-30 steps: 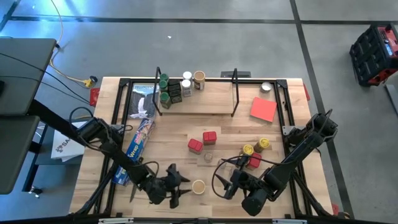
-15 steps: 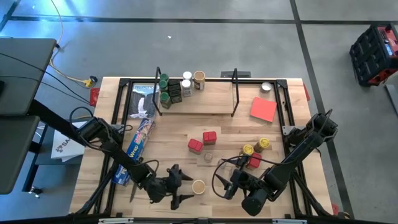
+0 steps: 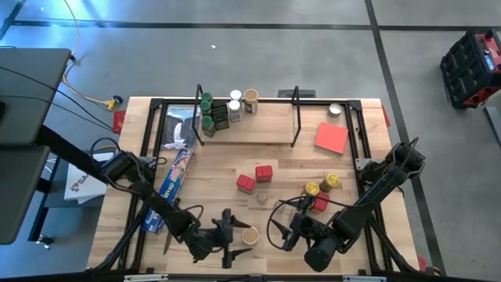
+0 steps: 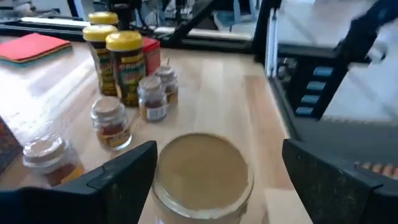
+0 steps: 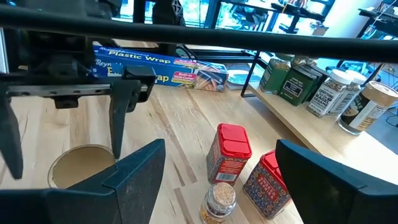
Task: Shelf spices
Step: Put the gold seasoning bottle on the shelf and align it with the other gold seasoning bottle
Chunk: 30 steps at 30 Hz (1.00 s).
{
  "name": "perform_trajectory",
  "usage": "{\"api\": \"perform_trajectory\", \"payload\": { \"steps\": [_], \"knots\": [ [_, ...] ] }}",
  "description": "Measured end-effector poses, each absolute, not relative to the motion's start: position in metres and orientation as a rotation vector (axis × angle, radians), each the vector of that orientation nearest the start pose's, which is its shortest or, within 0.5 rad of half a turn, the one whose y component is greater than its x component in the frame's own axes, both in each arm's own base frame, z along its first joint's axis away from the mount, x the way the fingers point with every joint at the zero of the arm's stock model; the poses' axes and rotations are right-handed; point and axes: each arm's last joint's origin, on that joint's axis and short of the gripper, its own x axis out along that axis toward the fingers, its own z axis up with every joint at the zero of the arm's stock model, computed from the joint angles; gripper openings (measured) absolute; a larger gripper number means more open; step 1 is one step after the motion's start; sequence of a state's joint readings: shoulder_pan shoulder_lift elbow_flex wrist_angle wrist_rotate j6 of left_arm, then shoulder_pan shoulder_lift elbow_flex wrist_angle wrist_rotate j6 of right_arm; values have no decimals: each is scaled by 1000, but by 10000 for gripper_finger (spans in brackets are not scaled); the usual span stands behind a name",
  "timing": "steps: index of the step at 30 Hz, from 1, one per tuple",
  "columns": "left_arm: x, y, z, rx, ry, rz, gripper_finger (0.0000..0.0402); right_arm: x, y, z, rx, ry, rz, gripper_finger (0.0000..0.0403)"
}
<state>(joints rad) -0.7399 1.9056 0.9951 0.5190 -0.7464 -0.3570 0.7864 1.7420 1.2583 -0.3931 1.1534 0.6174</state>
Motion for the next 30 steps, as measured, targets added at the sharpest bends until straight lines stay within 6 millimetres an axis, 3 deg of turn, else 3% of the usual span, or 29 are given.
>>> {"api": "perform_trajectory", "payload": {
  "steps": [6,17,26,30],
  "knots": [
    [302,-248,161,51,350,150,340,273,236,242,-136,366,-466,300],
    [304,-251,165,35,339,137,340,274,236,242,-145,368,-465,300],
    [285,-263,175,157,260,281,340,273,236,241,-149,371,-466,300],
    [280,-267,172,60,269,261,340,273,236,241,-149,371,-466,300]
  ]
}}
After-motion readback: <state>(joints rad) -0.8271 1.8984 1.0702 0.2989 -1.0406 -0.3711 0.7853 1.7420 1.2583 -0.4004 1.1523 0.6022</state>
